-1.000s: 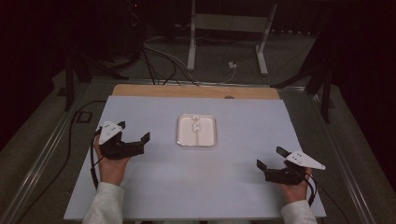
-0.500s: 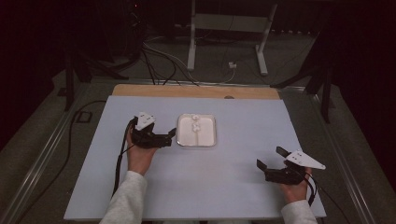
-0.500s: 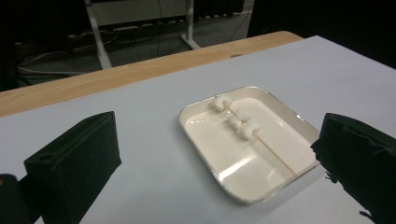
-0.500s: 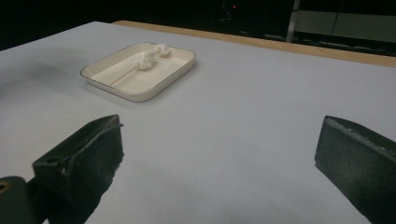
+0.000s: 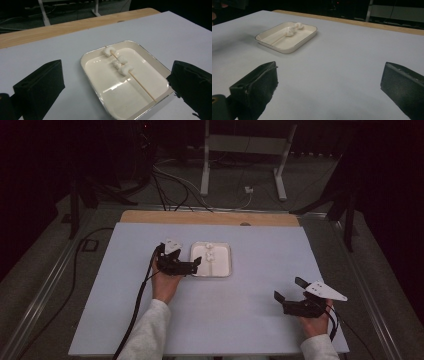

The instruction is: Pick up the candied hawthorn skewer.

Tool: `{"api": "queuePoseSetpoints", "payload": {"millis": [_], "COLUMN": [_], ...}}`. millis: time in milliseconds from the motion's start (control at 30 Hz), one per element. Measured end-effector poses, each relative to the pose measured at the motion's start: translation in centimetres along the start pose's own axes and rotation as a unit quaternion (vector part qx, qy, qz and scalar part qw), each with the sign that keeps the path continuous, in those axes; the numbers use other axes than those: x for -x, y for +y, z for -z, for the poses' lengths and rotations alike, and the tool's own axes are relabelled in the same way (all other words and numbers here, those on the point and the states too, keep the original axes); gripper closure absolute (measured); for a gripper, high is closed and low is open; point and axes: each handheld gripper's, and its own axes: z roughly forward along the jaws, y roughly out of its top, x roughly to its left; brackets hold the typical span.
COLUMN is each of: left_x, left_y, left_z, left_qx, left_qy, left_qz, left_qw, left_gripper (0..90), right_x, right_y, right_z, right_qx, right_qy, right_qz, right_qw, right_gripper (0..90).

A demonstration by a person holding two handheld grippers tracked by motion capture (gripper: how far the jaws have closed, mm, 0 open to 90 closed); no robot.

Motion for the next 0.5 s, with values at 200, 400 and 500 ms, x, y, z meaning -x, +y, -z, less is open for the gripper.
{"api": "queuePoseSetpoints", "payload": {"millis": [200, 400, 500], "left_x": [0.7, 1.4, 1.7], "left_y": [-0.2, -0.5, -0.5], "left_z": [-1.8, -3.4, -4.1], "left_qx": [-0.02, -0.04, -0.05], "left_qy": [-0.003, -0.007, -0.009], "left_qz": [-0.002, -0.003, -0.001], "left_qw": [0.9998, 0.9992, 0.9987], "left_gripper": [1.4, 1.4, 1.4], "right_x": [0.0, 0.0, 0.0], "right_y": [0.0, 0.0, 0.0], "right_z": [0.0, 0.0, -0.1], "right_qx": [-0.001, -0.002, -0.001], "right_qy": [0.0, 0.0, 0.0], "right_qz": [0.0, 0.001, 0.001], "right_qw": [1.0, 1.0, 1.0], "right_gripper": [1.0, 0.9, 1.0]}}
